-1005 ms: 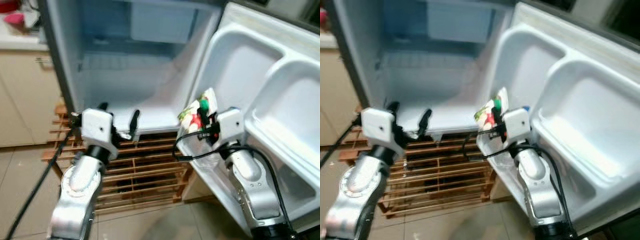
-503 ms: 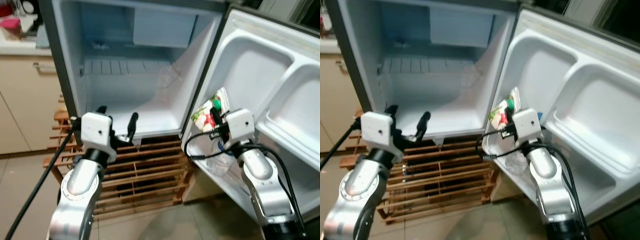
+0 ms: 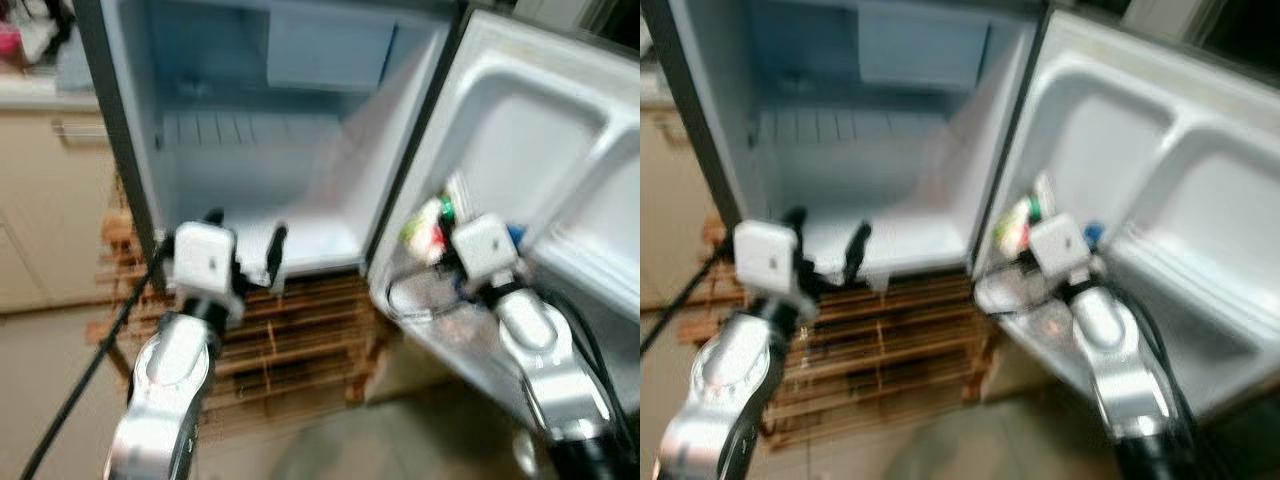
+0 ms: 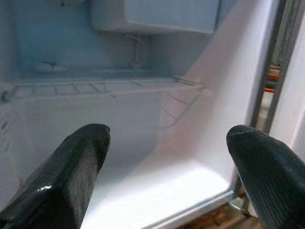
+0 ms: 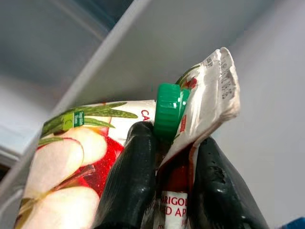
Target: Restocking fridge
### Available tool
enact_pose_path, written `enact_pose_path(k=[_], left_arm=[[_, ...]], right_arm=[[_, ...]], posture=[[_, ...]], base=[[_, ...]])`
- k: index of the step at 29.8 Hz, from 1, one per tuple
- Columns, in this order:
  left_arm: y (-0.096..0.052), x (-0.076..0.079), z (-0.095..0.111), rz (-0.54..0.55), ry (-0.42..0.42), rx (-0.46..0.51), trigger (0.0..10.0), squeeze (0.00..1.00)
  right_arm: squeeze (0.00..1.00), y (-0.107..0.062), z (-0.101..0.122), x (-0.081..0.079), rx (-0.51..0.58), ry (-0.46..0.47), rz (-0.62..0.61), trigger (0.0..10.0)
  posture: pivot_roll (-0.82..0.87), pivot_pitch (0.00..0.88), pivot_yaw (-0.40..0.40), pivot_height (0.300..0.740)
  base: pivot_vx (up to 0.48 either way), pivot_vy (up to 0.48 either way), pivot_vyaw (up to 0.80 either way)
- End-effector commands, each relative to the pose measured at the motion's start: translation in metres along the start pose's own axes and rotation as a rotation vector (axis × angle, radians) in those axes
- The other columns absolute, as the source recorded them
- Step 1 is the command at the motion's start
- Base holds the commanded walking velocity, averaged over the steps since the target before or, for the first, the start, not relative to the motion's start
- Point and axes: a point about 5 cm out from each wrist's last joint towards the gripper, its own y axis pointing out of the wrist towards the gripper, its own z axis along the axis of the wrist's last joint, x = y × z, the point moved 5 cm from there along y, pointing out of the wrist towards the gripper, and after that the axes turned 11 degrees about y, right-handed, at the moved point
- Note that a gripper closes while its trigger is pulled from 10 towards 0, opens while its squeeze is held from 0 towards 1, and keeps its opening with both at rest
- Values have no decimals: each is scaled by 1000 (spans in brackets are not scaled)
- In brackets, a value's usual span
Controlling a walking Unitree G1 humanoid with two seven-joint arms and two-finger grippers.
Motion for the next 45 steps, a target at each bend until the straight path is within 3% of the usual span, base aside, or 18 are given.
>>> enact_pose_path(k=[1, 7, 10, 12, 13, 14, 15, 18, 20, 21, 26, 30, 36, 45], left_arm=[[1, 1, 0, -10, 4, 0, 10000, 0], [2, 3, 0, -21, -1, -4, 10000, 0], [2, 5, -2, -31, -7, -11, 10000, 0], [2, 7, -3, -36, -10, -16, 10000, 0], [2, 7, -3, -36, -10, -16, 10000, 0], [2, 8, -5, -43, -10, -22, 10000, 0], [2, 9, -5, -46, -10, -23, 10000, 0], [2, 9, -5, -48, -10, -23, 10000, 0], [3, 10, -5, -53, -11, -23, 10000, 0], [3, 10, -5, -53, -11, -23, 10000, 0], [6, 8, -8, -46, -21, -33, 10000, 0], [10, 4, -10, -18, -8, -41, 10000, 0], [10, -7, -4, 24, -31, -3, 10000, 0], [7, -11, 6, 59, -26, 39, 10000, 0]], right_arm=[[0, -1, -9, 15, -42, -64, -69, 0], [0, -1, 3, -2, 15, -104, -9, 0], [0, -1, 8, -3, 29, -15, -12, 0], [0, 1, 19, -9, 56, 172, 18, 0], [0, 1, 19, -9, 56, 172, 18, 0], [0, 2, 28, -14, 68, 356, 53, 0], [0, 3, 31, -17, 69, 416, 74, 0], [0, 4, 36, -20, 74, 471, 99, 0], [0, 7, 50, -31, 87, 590, 194, 0], [0, 7, 50, -31, 87, 590, 194, 0], [0, 17, 74, -58, 98, 702, 391, 0], [0, 31, 77, -72, 85, 680, 416, 0], [0, 55, 84, -76, 130, 531, 335, 0], [0, 66, 92, -86, 170, 473, 332, 0]], posture=[[29, 0, -120, 740], [27, 0, -117, 740], [25, 0, -117, 740], [24, 0, -115, 740], [24, 0, -115, 740], [23, 0, -114, 740], [23, 0, -114, 740], [22, 0, -112, 740], [21, 0, -109, 740], [21, 0, -109, 740], [18, 0, -100, 740], [30, 0, -102, 740], [48, 0, -108, 740], [59, 0, -112, 740]], base=[[0, 0, 0], [0, 0, 0], [0, 0, 0], [0, 0, 0], [0, 0, 0], [0, 0, 0], [0, 0, 0], [0, 0, 0], [0, 0, 0], [0, 0, 0], [0, 0, 0], [0, 0, 0], [77, 0, 0], [472, 0, 0]])
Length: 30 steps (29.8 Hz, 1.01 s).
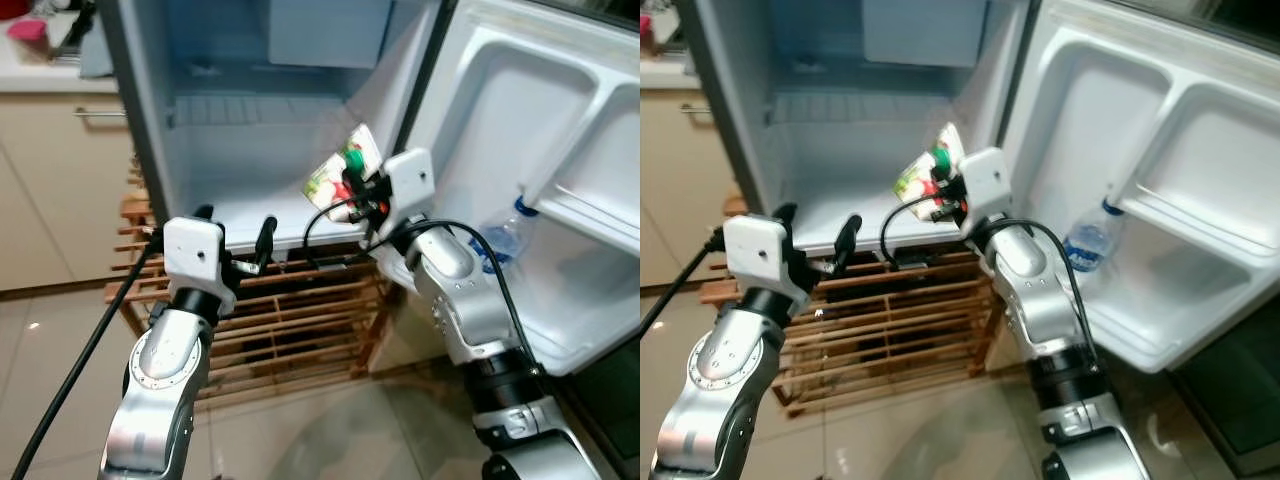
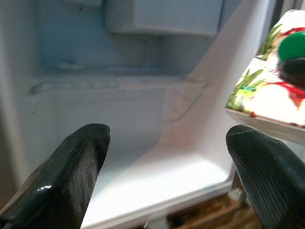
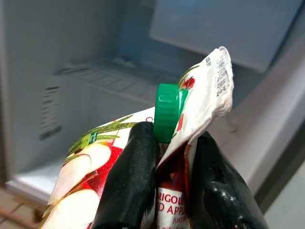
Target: Restocking fridge
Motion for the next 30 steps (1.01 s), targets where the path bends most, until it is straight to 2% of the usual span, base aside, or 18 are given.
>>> enact_pose_path(k=[1, 10, 14, 15, 17, 21, 25, 26, 30], left_arm=[[0, 2, 4, 4, -7, 15, 10000, 0], [-3, 7, 8, 3, -16, 29, 10000, 0], [-5, 7, 13, 21, -30, 51, 10000, 0], [-5, 7, 13, 21, -30, 51, 10000, 0], [-4, 7, 13, 18, -24, 49, 10000, 0], [-4, 8, 13, 17, -15, 53, 10000, 0], [-4, 6, 9, 31, -16, 42, 10000, 0], [-4, 5, 8, 37, -20, 34, 10000, 0], [-4, 4, 6, 38, -23, 27, 10000, 0]], right_arm=[[0, 3, 5, 9, 19, -22, -24, 0], [0, 18, 21, 7, 78, -55, -2, 0], [0, 25, 30, -6, 108, -22, 53, 0], [0, 25, 30, -6, 108, -22, 53, 0], [0, 27, 33, -15, 119, -33, 97, 0], [0, 27, 32, -13, 116, -80, 93, 0], [0, 18, 26, 16, 84, -311, -14, 0], [0, 11, 24, 32, 62, -355, -72, 0], [0, -1, 18, 54, 22, -397, -147, 0]], posture=[[59, 0, -112, 740], [65, 0, -119, 740], [68, 0, -121, 740], [68, 0, -121, 740], [72, 0, -124, 740], [73, 0, -127, 740], [73, 0, -130, 740], [67, 0, -130, 740], [61, 0, -129, 740]], base=[[461, 0, 0], [459, 0, 0], [69, 451, 0], [0, 480, 0], [0, 480, 0], [0, 480, 0], [0, 0, 0], [0, 0, 0], [0, 0, 0]])
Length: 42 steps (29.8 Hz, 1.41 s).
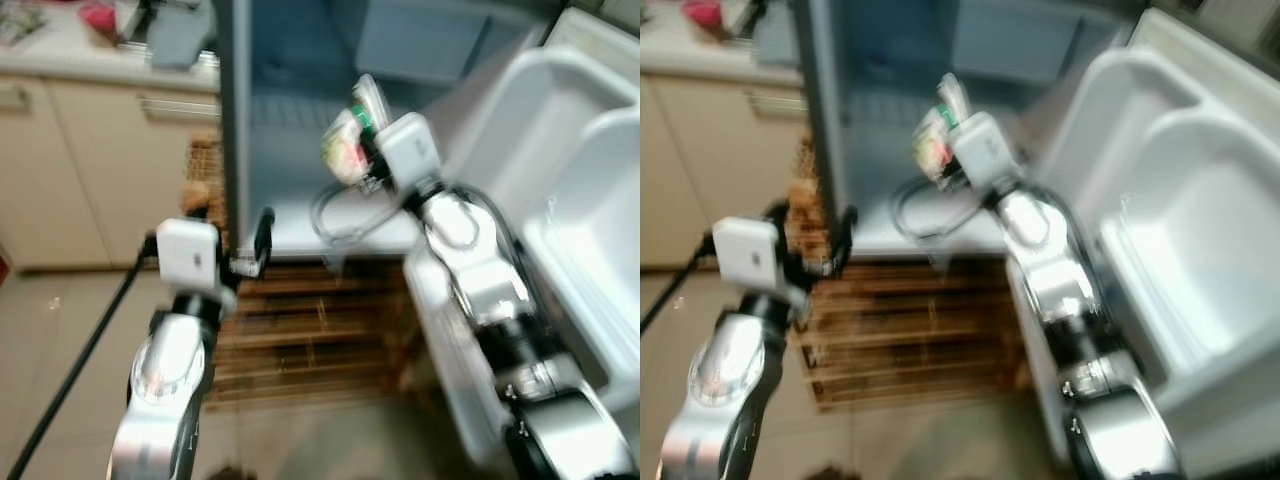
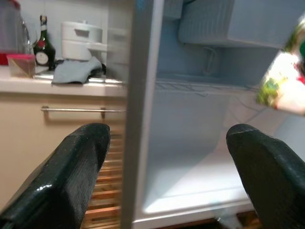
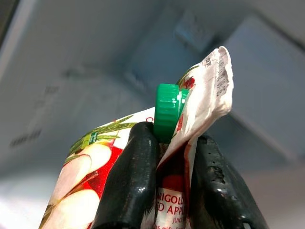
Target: Restocking fridge
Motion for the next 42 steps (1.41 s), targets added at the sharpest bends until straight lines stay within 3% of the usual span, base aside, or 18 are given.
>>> enact_pose_path(k=[1, 3, 8, 10, 15, 18, 19, 22, 25, 28, 32, 33, 34, 35, 36, 38, 39, 42], left_arm=[[2, 5, 1, -11, -5, 1, 10000, 0], [3, 6, 0, -18, -8, -1, 10000, 0], [4, 5, 0, -20, -7, -2, 10000, 0], [4, 5, -1, -23, -7, -5, 10000, 0], [6, 5, -2, -31, -6, -7, 10000, 0], [7, 6, -1, -38, -4, -5, 10000, 0], [8, 7, -1, -42, -3, -3, 10000, 0], [9, 6, -1, -43, -2, -2, 10000, 0], [10, 6, -2, -45, -1, -2, 10000, 0], [10, 7, -3, -55, 1, -5, 10000, 0], [11, 9, -5, -67, 7, -11, 10000, 0], [11, 9, -5, -67, 7, -11, 10000, 0], [12, 9, -8, -71, 31, -26, 10000, 0], [12, 10, -9, -73, 39, -33, 10000, 0], [12, 10, -9, -73, 39, -33, 10000, 0], [15, 11, -13, -88, 58, -48, 10000, 0], [16, 11, -14, -92, 62, -52, 10000, 0], [19, 10, -18, -98, 70, -68, 10000, 0]], right_arm=[[0, -4, -2, 15, -12, -40, -52, 0], [0, -20, -17, 38, -76, -138, -128, 0], [0, -35, -30, 61, -141, -219, -217, 0], [0, -52, -36, 85, -186, -314, -300, 0], [0, -57, -30, 90, -172, -355, -317, 0], [0, -55, -24, 87, -160, -453, -303, 0], [0, -58, -26, 92, -179, -527, -313, 0], [0, -69, -39, 107, -256, -588, -354, 0], [0, -76, -46, 116, -300, -605, -376, 0], [0, -74, -42, 111, -276, -596, -367, 0], [0, -62, -31, 81, -172, -473, -284, 0], [0, -62, -31, 81, -172, -473, -284, 0], [0, -54, -25, 52, -111, -168, -219, 0], [0, -52, -23, 43, -95, -32, -207, 0], [0, -52, -23, 43, -95, -32, -207, 0], [0, -50, -29, 39, -99, 281, -265, 0], [0, -50, -33, 39, -102, 354, -291, 0], [0, -50, -41, 39, -115, 417, -329, 0]], posture=[[55, 0, -125, 740], [46, 0, -122, 740], [42, 0, -120, 740], [38, 0, -116, 740], [34, 0, -110, 740], [34, 0, -111, 740], [35, 0, -113, 740], [38, 0, -110, 740], [36, 0, -108, 740], [35, 0, -105, 740], [34, 0, -103, 740], [34, 0, -103, 740], [35, 0, -103, 740], [35, 0, -103, 740], [35, 0, -103, 740], [34, 0, -102, 740], [34, 0, -102, 740], [34, 0, -93, 740]], base=[[0, 0, 0], [0, 0, 0], [0, 0, 0], [0, 0, 0], [0, 0, 0], [0, 0, 0], [0, 0, 0], [0, 0, 0], [0, 0, 0], [0, 0, 0], [0, 0, 0], [0, 0, 0], [0, 0, 0], [0, 0, 0], [0, 0, 0], [0, 0, 0], [0, 0, 0], [0, 0, 0]])
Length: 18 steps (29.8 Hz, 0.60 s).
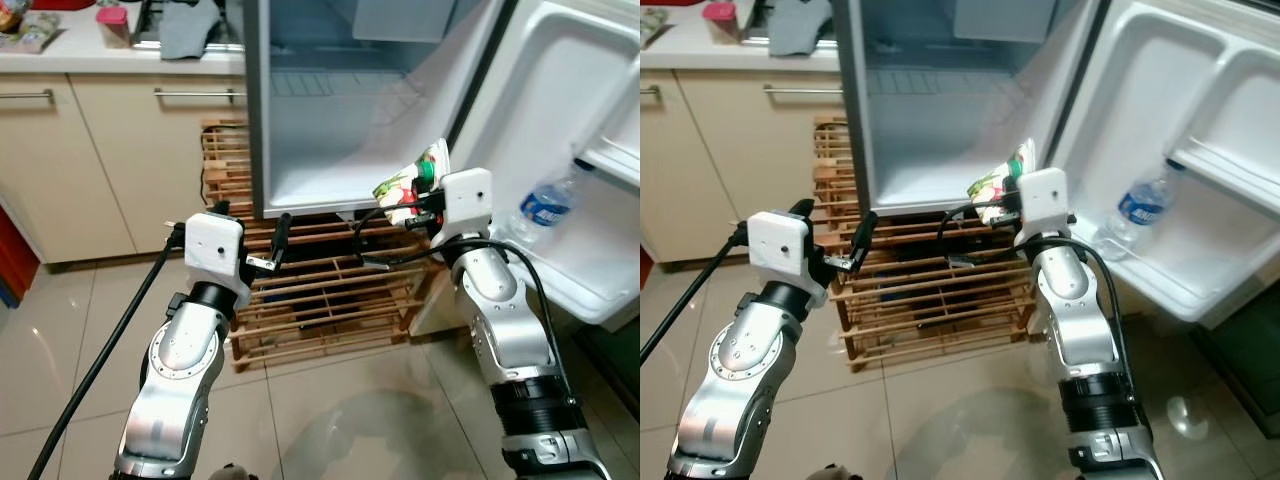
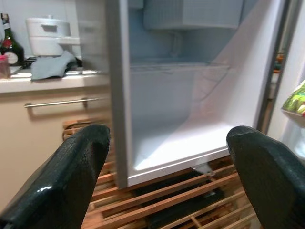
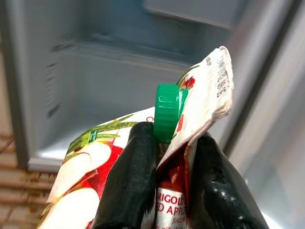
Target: Restocking fridge
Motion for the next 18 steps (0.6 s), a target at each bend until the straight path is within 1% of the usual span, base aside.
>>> enact_pose_path(k=[1, 3, 4, 8, 9, 10, 13, 18], left_arm=[[3, 0, -6, -14, 6, -33, 10000, 0], [1, 1, -9, -29, 17, -49, 10000, 0], [1, 1, -9, -28, 14, -49, 10000, 0], [3, 1, -8, -30, 28, -44, 10000, 0], [5, 2, -3, -39, 41, -22, 10000, 0], [5, 2, -3, -39, 41, -22, 10000, 0], [7, 7, 8, -66, 66, 26, 10000, 0], [8, 12, 14, -95, 77, 52, 10000, 0]], right_arm=[[0, 0, 0, 13, -2, 27, -54, 0], [0, -2, 0, 13, 8, 6, -49, 0], [0, -2, 1, 12, 13, -6, -42, 0], [0, -2, 7, 11, 32, -13, -31, 0], [0, -1, 13, 8, 53, -21, -24, 0], [0, -1, 13, 8, 53, -21, -24, 0], [0, 2, 21, 6, 87, -30, -22, 0], [0, 7, 27, 1, 109, -49, -7, 0]], posture=[[33, 0, -92, 740], [31, 0, -87, 740], [30, 0, -85, 740], [27, 0, -86, 740], [27, 0, -85, 740], [27, 0, -85, 740], [26, 0, -85, 740], [31, 0, -86, 740]], base=[[0, 0, 0], [0, 0, 0], [345, 0, 0], [480, 0, 0], [480, 0, 0], [480, 0, 0], [480, 0, 0], [480, 0, 0]])
